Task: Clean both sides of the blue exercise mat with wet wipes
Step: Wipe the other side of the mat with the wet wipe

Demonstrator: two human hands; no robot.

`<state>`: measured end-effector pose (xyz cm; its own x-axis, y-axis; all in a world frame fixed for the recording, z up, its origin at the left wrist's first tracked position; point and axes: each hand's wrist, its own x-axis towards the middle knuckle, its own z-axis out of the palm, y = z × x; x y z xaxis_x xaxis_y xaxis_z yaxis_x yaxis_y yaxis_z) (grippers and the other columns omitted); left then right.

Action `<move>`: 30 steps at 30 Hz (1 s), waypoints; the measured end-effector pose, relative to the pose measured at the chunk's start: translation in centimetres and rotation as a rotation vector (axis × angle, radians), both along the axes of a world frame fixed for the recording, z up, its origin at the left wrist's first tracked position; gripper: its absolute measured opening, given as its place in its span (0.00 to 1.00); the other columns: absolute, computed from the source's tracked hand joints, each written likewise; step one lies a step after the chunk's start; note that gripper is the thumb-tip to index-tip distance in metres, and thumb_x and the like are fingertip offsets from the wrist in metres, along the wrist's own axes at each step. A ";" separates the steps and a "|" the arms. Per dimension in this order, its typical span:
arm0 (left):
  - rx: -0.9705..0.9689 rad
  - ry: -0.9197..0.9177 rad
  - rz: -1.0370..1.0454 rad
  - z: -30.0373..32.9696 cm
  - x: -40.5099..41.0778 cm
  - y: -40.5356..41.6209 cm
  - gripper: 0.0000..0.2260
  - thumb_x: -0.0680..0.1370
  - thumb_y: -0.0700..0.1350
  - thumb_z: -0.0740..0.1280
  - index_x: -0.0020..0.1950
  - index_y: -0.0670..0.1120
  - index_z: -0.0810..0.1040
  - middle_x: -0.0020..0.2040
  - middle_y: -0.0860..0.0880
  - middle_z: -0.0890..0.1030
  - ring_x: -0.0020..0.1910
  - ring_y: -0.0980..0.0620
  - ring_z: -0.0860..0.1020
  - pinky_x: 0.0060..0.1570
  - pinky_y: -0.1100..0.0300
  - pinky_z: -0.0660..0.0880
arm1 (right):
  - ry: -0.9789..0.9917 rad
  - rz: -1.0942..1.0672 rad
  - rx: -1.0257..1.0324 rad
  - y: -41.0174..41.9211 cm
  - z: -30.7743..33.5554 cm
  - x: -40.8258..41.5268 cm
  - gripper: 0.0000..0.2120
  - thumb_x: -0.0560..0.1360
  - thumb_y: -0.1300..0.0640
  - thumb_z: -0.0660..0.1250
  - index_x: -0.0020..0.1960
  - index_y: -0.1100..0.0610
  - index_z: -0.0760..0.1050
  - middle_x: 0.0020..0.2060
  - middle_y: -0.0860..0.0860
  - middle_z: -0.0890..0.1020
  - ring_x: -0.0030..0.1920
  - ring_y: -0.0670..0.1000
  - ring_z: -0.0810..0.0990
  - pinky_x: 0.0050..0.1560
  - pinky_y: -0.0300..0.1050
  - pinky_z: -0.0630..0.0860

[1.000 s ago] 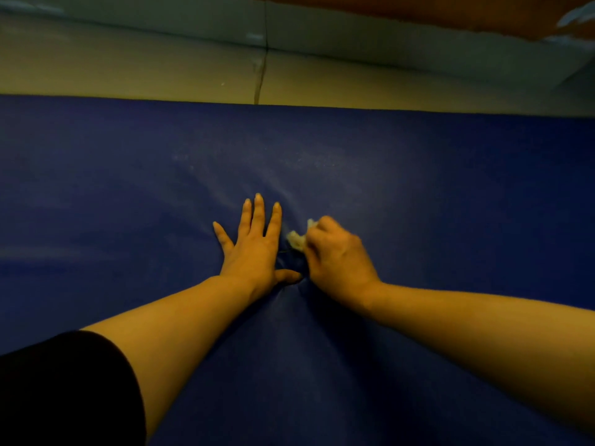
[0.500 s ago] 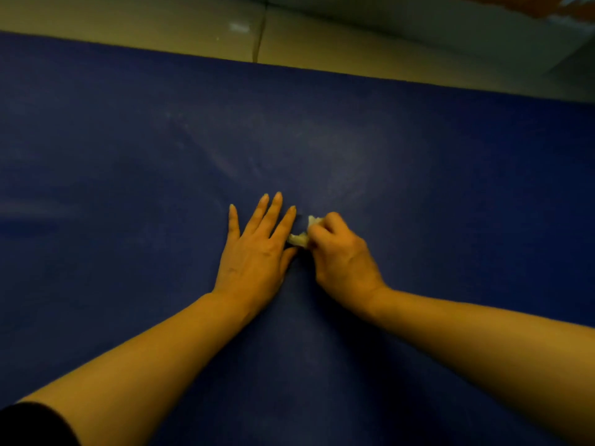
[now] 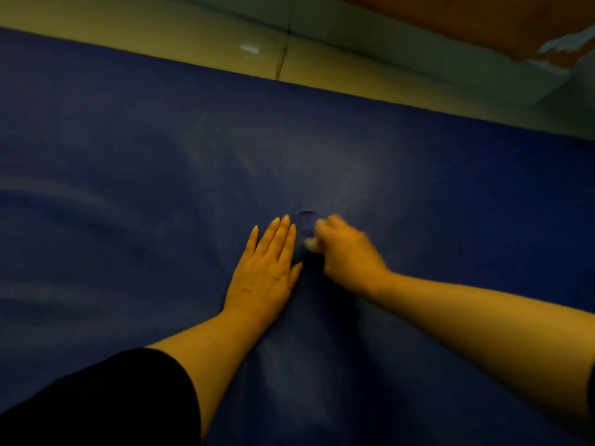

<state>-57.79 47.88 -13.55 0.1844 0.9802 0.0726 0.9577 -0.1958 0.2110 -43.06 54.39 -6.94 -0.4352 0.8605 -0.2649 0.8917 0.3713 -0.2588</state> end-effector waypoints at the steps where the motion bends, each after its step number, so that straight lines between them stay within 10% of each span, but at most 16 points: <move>1: -0.006 0.017 0.007 0.0 0.0 0.0 0.27 0.79 0.52 0.53 0.71 0.36 0.69 0.71 0.38 0.70 0.70 0.40 0.69 0.69 0.40 0.64 | -0.026 -0.095 0.024 1.5 0.1 1.4 0.05 0.78 0.55 0.61 0.46 0.55 0.66 0.51 0.56 0.72 0.50 0.60 0.75 0.41 0.46 0.65; 5: 0.015 0.034 0.006 -0.5 0.1 0.2 0.26 0.80 0.52 0.52 0.71 0.35 0.69 0.71 0.38 0.70 0.70 0.40 0.69 0.68 0.38 0.64 | -0.078 -0.398 0.159 3.3 0.2 3.9 0.07 0.80 0.57 0.58 0.47 0.60 0.67 0.51 0.59 0.70 0.47 0.64 0.74 0.40 0.49 0.64; 13: 0.083 -0.031 0.000 -0.5 -0.1 0.1 0.25 0.79 0.50 0.55 0.69 0.35 0.71 0.69 0.36 0.72 0.68 0.39 0.72 0.72 0.45 0.60 | 0.162 -0.022 0.028 -3.6 -1.0 -0.2 0.03 0.75 0.61 0.63 0.46 0.56 0.69 0.47 0.55 0.72 0.43 0.60 0.76 0.39 0.48 0.69; 20: 0.055 -0.031 0.014 -0.4 0.1 0.1 0.25 0.79 0.50 0.55 0.69 0.35 0.72 0.69 0.38 0.72 0.68 0.40 0.71 0.69 0.43 0.62 | 0.119 -0.462 0.208 -1.6 -1.0 4.1 0.07 0.77 0.61 0.61 0.41 0.57 0.65 0.47 0.59 0.73 0.43 0.63 0.74 0.38 0.46 0.61; 26: -0.022 -0.017 -0.027 0.0 -0.4 0.2 0.25 0.78 0.50 0.54 0.68 0.35 0.72 0.68 0.37 0.72 0.67 0.39 0.72 0.67 0.41 0.60 | 0.345 -0.184 0.108 -7.6 -2.3 -1.5 0.02 0.72 0.65 0.63 0.43 0.60 0.71 0.42 0.59 0.74 0.39 0.64 0.75 0.36 0.50 0.68; 30: -0.152 -0.011 -0.002 1.2 -0.4 0.1 0.27 0.83 0.53 0.52 0.78 0.41 0.54 0.79 0.43 0.53 0.78 0.46 0.53 0.75 0.52 0.42 | 0.212 -0.402 0.234 -4.6 -2.2 3.1 0.04 0.75 0.61 0.64 0.45 0.63 0.72 0.47 0.61 0.74 0.44 0.64 0.75 0.38 0.46 0.62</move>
